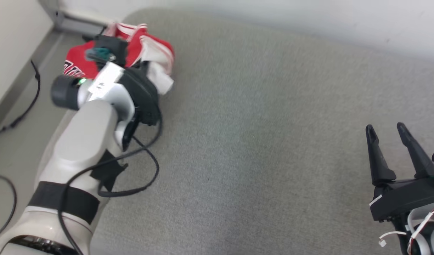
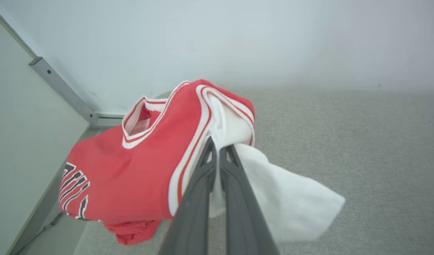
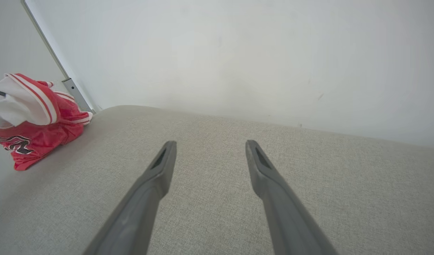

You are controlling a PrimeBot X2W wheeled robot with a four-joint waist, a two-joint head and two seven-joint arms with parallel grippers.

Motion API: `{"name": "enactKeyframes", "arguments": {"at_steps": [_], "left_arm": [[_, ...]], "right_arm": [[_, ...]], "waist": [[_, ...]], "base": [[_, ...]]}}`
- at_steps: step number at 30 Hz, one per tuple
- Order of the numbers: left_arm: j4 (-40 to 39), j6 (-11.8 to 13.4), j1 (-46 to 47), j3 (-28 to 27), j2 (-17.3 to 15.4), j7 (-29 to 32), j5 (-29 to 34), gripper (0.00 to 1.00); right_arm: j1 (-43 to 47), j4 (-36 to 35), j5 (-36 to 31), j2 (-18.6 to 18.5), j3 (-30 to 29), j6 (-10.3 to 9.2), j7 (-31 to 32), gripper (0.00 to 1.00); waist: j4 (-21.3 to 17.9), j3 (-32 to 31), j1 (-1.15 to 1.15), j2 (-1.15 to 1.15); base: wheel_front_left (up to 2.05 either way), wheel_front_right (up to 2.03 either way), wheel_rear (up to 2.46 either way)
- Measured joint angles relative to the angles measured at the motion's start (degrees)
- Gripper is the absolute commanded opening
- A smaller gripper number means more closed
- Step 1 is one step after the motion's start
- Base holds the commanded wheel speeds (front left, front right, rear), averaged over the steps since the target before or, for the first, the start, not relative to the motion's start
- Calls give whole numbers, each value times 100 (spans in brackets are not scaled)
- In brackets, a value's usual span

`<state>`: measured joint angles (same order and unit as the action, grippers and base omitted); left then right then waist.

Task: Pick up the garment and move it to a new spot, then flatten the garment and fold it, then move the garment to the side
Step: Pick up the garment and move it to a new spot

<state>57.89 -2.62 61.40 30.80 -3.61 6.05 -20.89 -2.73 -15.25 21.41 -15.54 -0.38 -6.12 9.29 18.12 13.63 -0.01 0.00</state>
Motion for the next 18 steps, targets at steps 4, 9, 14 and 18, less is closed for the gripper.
{"name": "enactKeyframes", "arguments": {"at_steps": [4,9,14,18], "left_arm": [[-215,-45,8,212,64,-214,209,0],[-346,-94,-11,346,85,-381,231,0],[-514,-152,-154,532,155,-468,263,0],[-791,-201,-284,677,169,-509,263,0]], "right_arm": [[17,231,26,198,152,0,-176,100],[27,590,86,355,337,22,-324,100],[275,851,94,439,411,58,-433,100],[532,909,96,481,465,59,-487,100]], "waist": [[-69,-329,0,0],[-230,-727,0,0],[-479,-1107,0,-1],[-736,-1378,0,-1]], "base": [[0,0,0],[0,0,0],[0,0,0],[0,0,0]]}}
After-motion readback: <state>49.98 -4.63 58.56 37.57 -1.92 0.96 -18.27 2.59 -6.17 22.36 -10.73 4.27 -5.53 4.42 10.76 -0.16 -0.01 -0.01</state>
